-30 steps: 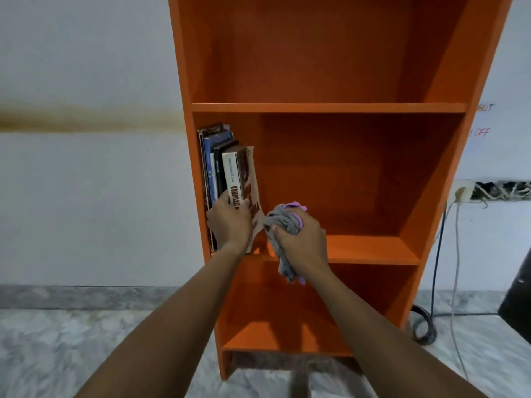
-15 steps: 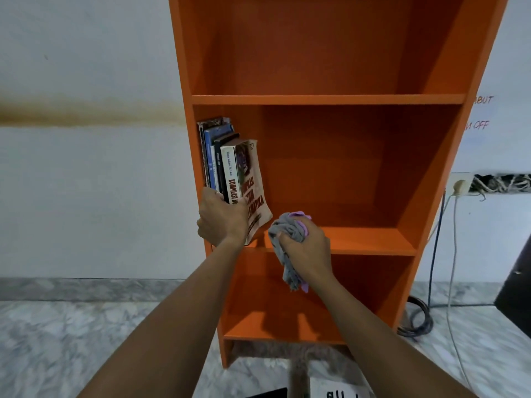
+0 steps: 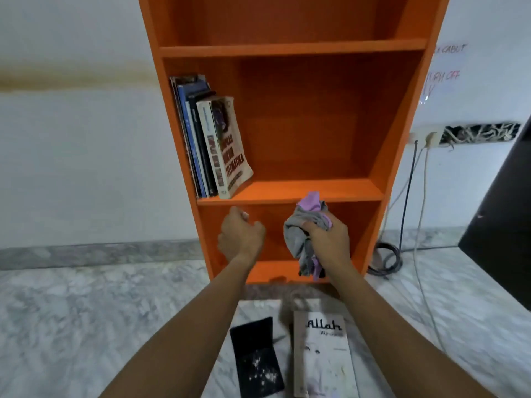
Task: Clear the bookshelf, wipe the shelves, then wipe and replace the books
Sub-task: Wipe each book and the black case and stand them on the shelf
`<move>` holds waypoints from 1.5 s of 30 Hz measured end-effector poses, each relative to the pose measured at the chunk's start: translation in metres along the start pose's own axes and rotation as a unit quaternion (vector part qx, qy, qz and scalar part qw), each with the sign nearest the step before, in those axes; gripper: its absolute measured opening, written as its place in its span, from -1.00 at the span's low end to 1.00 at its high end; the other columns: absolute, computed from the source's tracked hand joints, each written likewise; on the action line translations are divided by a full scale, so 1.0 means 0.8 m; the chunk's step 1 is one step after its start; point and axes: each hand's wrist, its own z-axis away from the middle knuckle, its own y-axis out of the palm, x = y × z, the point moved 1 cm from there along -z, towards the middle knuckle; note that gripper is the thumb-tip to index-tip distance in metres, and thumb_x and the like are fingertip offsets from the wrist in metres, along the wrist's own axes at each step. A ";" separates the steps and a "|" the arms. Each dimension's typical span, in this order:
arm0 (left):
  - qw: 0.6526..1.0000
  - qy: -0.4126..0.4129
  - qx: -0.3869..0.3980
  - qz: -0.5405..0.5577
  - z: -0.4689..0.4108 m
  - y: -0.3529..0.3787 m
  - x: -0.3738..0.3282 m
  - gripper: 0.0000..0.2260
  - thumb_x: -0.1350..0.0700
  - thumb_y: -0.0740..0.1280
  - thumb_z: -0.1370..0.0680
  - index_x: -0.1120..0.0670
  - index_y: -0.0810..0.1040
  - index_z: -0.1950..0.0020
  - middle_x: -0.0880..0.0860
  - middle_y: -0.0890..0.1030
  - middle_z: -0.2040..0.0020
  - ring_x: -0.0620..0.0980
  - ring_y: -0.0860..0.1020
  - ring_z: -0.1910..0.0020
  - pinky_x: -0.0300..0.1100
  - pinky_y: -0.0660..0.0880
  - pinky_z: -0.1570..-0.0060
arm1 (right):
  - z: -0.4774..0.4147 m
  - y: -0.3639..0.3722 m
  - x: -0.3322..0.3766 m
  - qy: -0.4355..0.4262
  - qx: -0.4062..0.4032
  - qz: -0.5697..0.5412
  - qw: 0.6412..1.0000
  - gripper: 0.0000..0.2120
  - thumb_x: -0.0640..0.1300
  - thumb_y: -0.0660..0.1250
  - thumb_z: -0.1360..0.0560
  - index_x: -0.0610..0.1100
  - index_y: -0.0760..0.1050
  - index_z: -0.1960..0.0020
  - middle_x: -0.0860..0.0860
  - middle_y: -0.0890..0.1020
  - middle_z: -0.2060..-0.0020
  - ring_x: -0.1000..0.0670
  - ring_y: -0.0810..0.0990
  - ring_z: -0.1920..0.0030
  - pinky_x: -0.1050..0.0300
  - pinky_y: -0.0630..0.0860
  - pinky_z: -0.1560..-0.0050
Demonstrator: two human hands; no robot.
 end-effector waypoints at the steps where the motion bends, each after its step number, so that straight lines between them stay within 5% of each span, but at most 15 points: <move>1: 0.999 0.000 0.035 -0.013 0.016 0.010 0.009 -0.89 0.11 0.36 -0.45 -0.01 0.44 0.12 0.00 0.57 0.17 0.09 0.53 0.20 -0.11 0.40 0.22 | 0.004 -0.011 -0.013 0.018 -0.008 0.003 1.000 -0.60 0.04 0.51 -0.45 -0.27 0.47 0.04 -0.27 0.59 0.13 -0.38 0.56 0.08 -0.31 0.60 0.06; 6: 0.948 -0.060 0.299 -0.086 0.139 0.101 0.117 -0.72 0.16 0.30 -0.55 0.07 0.29 0.32 0.04 0.28 0.42 0.02 0.22 0.47 -0.16 0.18 0.39 | 0.053 -0.057 -0.142 0.118 -0.069 0.111 0.984 -0.63 -0.24 0.28 -0.59 -0.12 0.15 0.27 -0.12 0.22 0.38 -0.10 0.16 0.35 0.01 0.18 0.30; 8: 0.917 -0.108 0.360 -0.135 0.188 0.135 0.167 -0.63 0.15 0.34 -0.55 0.07 0.25 0.39 0.04 0.26 0.47 0.01 0.31 0.53 -0.20 0.22 0.45 | 0.080 -0.072 -0.185 0.174 -0.090 0.142 0.970 -0.73 -0.21 0.27 -0.56 -0.08 0.26 0.27 -0.07 0.36 0.36 -0.10 0.31 0.35 0.05 0.27 0.31; 10: 0.882 -0.153 0.412 -0.169 0.231 0.158 0.204 -0.75 0.07 0.37 -0.53 0.12 0.45 0.30 0.11 0.48 0.37 0.08 0.61 0.28 -0.18 0.37 0.45 | 0.103 -0.083 -0.228 0.214 -0.073 0.166 0.960 -0.93 -0.12 0.31 -0.50 -0.03 0.43 0.14 -0.05 0.56 0.20 -0.13 0.53 0.19 0.02 0.50 0.17; 12: 0.853 -0.179 0.443 -0.211 0.266 0.182 0.244 -0.69 -0.06 0.40 -0.53 0.19 0.62 -0.05 0.16 0.65 -0.01 0.16 0.64 -0.08 -0.13 0.47 0.22 | 0.124 -0.095 -0.295 0.251 -0.018 0.172 0.952 -0.88 -0.08 0.38 -0.37 0.00 0.47 0.13 -0.05 0.59 0.14 -0.10 0.59 0.12 0.00 0.56 0.07; 14: 0.844 -0.175 0.453 -0.225 0.286 0.196 0.267 -0.66 -0.06 0.33 -0.59 0.17 0.64 -0.19 0.15 0.64 -0.19 0.16 0.60 -0.20 -0.16 0.40 0.12 | 0.141 -0.108 -0.343 0.272 0.019 0.186 0.944 -0.79 -0.02 0.38 -0.22 -0.06 0.51 0.18 -0.11 0.62 0.10 -0.16 0.64 0.08 -0.01 0.58 0.09; 18: 0.852 -0.232 0.436 -0.175 0.290 0.213 0.283 -0.69 -0.01 0.38 -0.59 0.24 0.67 -0.09 0.22 0.67 -0.12 0.22 0.61 -0.17 -0.08 0.52 -0.10 | 0.165 -0.123 -0.354 0.283 0.114 0.263 0.915 -0.76 -0.32 0.31 -0.50 -0.22 0.54 -0.15 -0.04 0.50 0.03 -0.01 0.49 0.01 0.12 0.47 -0.04; 20: 0.859 -0.243 0.420 -0.162 0.284 0.214 0.291 -0.64 -0.09 0.44 -0.54 0.22 0.62 0.15 0.20 0.67 0.07 0.20 0.64 -0.03 -0.08 0.51 0.02 | 0.171 -0.129 -0.366 0.278 0.130 0.285 0.908 -0.60 -0.39 0.28 -0.53 -0.26 0.43 -0.36 -0.02 0.37 -0.06 0.00 0.41 -0.11 0.25 0.38 -0.11; 24: 0.848 -0.301 0.435 -0.030 0.273 0.210 0.288 -0.72 0.03 0.49 -0.53 0.22 0.50 0.07 0.20 0.61 0.05 0.11 0.60 0.14 -0.09 0.53 0.24 | 0.174 -0.122 -0.378 0.244 0.168 0.302 0.906 -0.43 -0.12 0.26 -0.41 -0.21 0.46 -0.42 -0.21 0.47 -0.36 -0.22 0.42 -0.40 -0.02 0.40 -0.42; 27: 0.782 -0.399 0.455 0.149 0.267 0.203 0.265 -0.76 0.34 0.38 -0.57 0.25 0.41 -0.19 0.29 0.60 -0.17 0.12 0.67 0.11 -0.08 0.66 0.29 | 0.185 -0.117 -0.375 0.212 0.181 0.331 0.901 -0.51 -0.04 0.18 -0.50 -0.15 0.49 -0.38 -0.15 0.51 -0.37 -0.26 0.48 -0.33 -0.06 0.43 -0.34; 31: 0.733 -0.390 0.520 0.203 0.252 0.171 0.242 -0.63 0.39 0.29 -0.59 0.11 0.48 -0.35 0.19 0.66 -0.15 0.13 0.69 -0.01 -0.02 0.68 0.07 | 0.198 -0.100 -0.355 0.104 0.150 0.322 0.929 -0.49 0.05 0.06 -0.50 -0.17 0.53 -0.30 -0.10 0.61 -0.22 -0.24 0.56 -0.18 -0.09 0.46 -0.21; 34: 0.730 -0.367 0.532 0.223 0.249 0.138 0.228 -0.56 0.41 0.26 -0.59 0.07 0.52 -0.41 0.18 0.69 -0.14 0.13 0.68 -0.03 0.01 0.67 0.07 | 0.203 -0.085 -0.330 -0.006 0.184 0.340 0.922 -0.53 0.01 0.09 -0.56 -0.11 0.49 -0.38 -0.04 0.56 -0.28 -0.12 0.51 -0.26 -0.10 0.45 -0.26; 38: 0.737 -0.319 0.538 0.256 0.242 0.092 0.198 -0.47 0.42 0.25 -0.59 0.04 0.41 -0.52 0.22 0.57 -0.36 0.19 0.69 -0.07 0.04 0.66 0.04 | 0.189 -0.067 -0.265 -0.142 0.145 0.408 0.890 -0.54 -0.01 0.08 -0.61 -0.07 0.40 -0.47 -0.09 0.48 -0.31 -0.15 0.42 -0.31 -0.12 0.41 -0.28; 42: 0.753 -0.271 0.530 0.281 0.230 0.043 0.154 -0.47 0.39 0.29 -0.58 0.08 0.37 -0.53 0.16 0.60 -0.35 0.21 0.66 -0.16 -0.01 0.67 0.14 | 0.140 -0.053 -0.196 -0.162 0.081 0.421 0.889 -0.52 0.10 0.05 -0.64 -0.02 0.39 -0.50 -0.11 0.45 -0.39 -0.17 0.39 -0.39 -0.20 0.36 -0.37; 45: 0.744 -0.250 0.524 0.330 0.233 0.016 0.123 -0.50 0.40 0.29 -0.57 0.07 0.44 -0.48 0.19 0.64 -0.28 0.22 0.67 -0.13 -0.02 0.68 0.14 | 0.101 -0.055 -0.149 -0.178 0.033 0.417 0.891 -0.57 0.11 0.07 -0.61 0.02 0.47 -0.39 -0.08 0.52 -0.26 -0.18 0.49 -0.22 -0.16 0.46 -0.20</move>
